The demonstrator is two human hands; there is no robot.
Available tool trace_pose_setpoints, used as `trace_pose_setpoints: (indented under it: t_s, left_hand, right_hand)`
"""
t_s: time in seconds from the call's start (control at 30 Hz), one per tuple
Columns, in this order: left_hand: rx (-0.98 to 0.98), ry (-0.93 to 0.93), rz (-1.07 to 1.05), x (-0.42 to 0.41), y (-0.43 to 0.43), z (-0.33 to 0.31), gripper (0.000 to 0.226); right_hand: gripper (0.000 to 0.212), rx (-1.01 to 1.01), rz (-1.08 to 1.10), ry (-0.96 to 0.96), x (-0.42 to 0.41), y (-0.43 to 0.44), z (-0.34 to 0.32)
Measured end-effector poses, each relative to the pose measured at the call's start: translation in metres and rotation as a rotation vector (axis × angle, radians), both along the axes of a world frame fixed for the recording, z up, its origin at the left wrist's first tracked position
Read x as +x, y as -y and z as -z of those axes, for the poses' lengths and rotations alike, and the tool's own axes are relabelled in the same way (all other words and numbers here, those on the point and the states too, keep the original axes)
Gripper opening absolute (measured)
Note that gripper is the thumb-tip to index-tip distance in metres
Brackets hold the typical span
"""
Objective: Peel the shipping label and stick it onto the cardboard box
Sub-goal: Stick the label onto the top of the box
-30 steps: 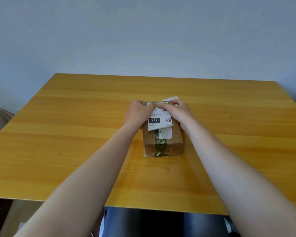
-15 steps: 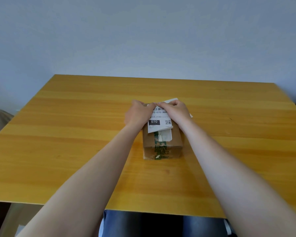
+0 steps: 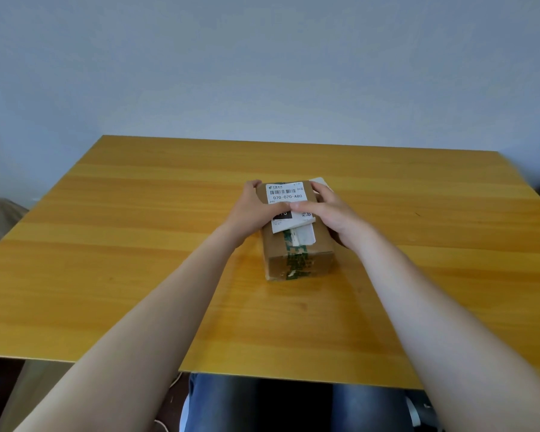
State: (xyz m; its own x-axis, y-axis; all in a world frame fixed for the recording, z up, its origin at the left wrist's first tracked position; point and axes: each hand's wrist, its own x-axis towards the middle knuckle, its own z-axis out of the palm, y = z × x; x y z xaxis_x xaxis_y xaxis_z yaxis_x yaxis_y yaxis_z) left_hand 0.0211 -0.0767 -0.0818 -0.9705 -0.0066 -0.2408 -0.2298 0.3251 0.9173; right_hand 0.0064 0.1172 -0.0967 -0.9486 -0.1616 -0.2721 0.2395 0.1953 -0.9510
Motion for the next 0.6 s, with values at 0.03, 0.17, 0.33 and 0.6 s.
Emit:
trace_pose_setpoints:
  t_s: [0.03, 0.17, 0.33, 0.6]
  left_hand:
    - [0.004, 0.000, 0.006, 0.0008, -0.0001, -0.0003, 0.100]
    - [0.018, 0.022, 0.006, 0.0003, -0.0003, -0.0013, 0.099]
    - [0.033, 0.041, -0.057, -0.0038, -0.0008, 0.0044, 0.093]
    - [0.059, 0.046, -0.102, -0.0086, -0.0015, 0.0041, 0.074]
  right_hand:
    - [0.095, 0.004, -0.014, -0.003, 0.0012, 0.0000, -0.0006]
    - [0.104, -0.006, -0.026, -0.014, 0.0035, -0.0003, -0.0010]
    - [0.107, -0.032, -0.002, -0.008, 0.0040, -0.0001, -0.0006]
    - [0.088, -0.029, 0.056, 0.016, 0.0010, 0.0019, -0.0023]
